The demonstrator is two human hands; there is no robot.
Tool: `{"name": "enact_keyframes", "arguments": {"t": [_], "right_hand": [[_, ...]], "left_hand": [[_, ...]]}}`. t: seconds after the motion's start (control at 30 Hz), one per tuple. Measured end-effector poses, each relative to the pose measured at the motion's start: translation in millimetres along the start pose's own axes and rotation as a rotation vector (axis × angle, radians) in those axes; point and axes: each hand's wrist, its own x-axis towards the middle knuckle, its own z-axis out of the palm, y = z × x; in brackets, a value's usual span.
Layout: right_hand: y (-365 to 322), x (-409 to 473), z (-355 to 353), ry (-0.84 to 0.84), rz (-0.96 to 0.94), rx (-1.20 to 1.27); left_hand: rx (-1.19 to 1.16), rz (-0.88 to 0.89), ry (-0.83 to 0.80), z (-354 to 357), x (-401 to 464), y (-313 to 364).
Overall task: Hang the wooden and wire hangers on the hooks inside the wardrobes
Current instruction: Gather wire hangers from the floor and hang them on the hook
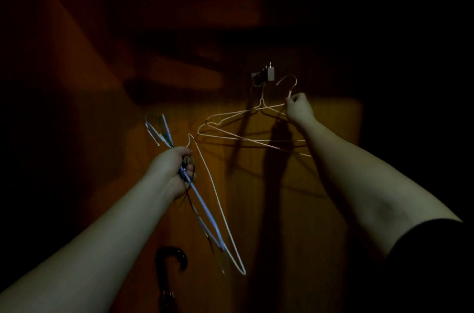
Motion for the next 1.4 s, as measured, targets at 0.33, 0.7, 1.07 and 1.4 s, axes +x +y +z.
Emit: {"name": "enact_keyframes", "arguments": {"t": [0.33, 0.7, 1.07, 1.4], "right_hand": [[-19, 25, 35, -0.077, 0.028, 0.178], [-18, 29, 43, -0.148, -0.027, 0.212], [-9, 26, 52, -0.178, -0.067, 0.175], [0, 42, 62, -0.050, -0.110, -0.171]], "left_hand": [[-0.007, 0.012, 0.020, 9, 8, -2], [0.000, -0.011, 0.012, 9, 15, -8], [0.010, -0.026, 0.015, 6, 16, -15], [0.016, -0.022, 0.035, -1, 22, -18]]}}
